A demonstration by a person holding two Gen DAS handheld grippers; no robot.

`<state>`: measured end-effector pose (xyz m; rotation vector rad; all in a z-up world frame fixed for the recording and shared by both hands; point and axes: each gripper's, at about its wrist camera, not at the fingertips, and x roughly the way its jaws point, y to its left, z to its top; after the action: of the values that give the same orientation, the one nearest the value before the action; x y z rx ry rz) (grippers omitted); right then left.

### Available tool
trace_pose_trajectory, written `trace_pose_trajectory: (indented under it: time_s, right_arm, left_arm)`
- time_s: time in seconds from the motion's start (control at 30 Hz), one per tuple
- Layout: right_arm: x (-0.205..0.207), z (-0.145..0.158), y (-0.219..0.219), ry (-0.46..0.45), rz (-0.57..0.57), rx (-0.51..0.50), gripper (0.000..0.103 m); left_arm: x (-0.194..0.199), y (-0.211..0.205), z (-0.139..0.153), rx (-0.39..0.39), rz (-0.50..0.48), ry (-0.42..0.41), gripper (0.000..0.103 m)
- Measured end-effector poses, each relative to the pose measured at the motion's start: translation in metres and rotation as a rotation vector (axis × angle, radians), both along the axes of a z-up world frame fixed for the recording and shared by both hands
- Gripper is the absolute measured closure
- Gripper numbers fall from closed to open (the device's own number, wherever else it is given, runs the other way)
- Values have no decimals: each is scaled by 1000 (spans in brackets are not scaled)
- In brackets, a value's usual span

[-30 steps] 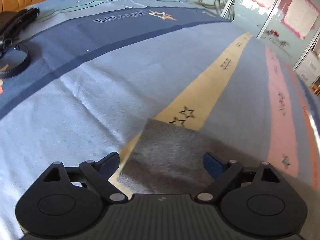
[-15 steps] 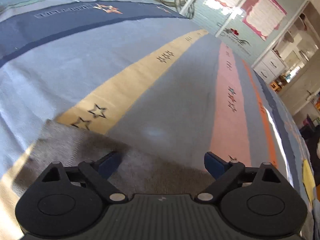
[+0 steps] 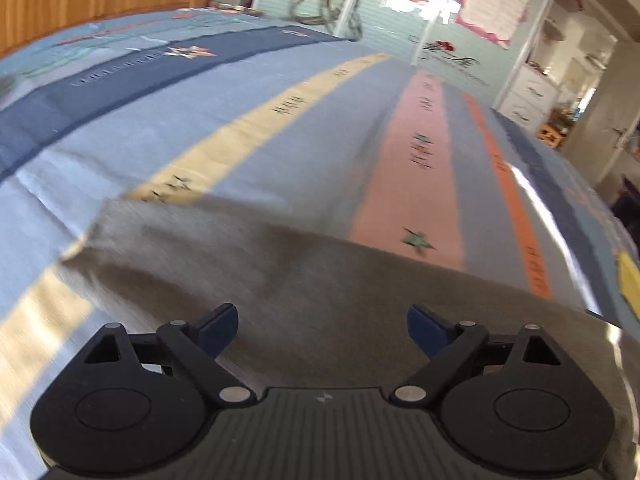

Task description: Fold clothes

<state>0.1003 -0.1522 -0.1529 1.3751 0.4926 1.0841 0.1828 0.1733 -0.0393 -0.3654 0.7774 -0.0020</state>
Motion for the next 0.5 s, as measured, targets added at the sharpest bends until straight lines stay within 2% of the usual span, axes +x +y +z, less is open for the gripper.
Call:
trace_pose_trajectory:
  time_s: [0.1,0.27,0.33,0.37,0.43,0.5]
  right_arm:
    - [-3,3,-4,-9,-8,7,0]
    - [-22,26,-25,-58,-88,-8,0]
    - [-34,43,-46,-77,-170,-92,0]
    - [-41,52,-60,-82,-225,-168,0]
    - [-49,62,-91,-17,-328,-313,0]
    - [-57,60,-127,55,-418,-356,0]
  left_arm:
    - [-43,-27,8,-79,-17,-15,9]
    - [-115,-60,15,-144,-19,-34,4]
    - [-139,-73,10,-200,-37,-26,4]
    - [-148,-79,6,-231,-46,-21,4]
    - [-160,-97,-1,-277,-76,-17,3]
    - [-161,-117,-8,-290,-97,-3,3]
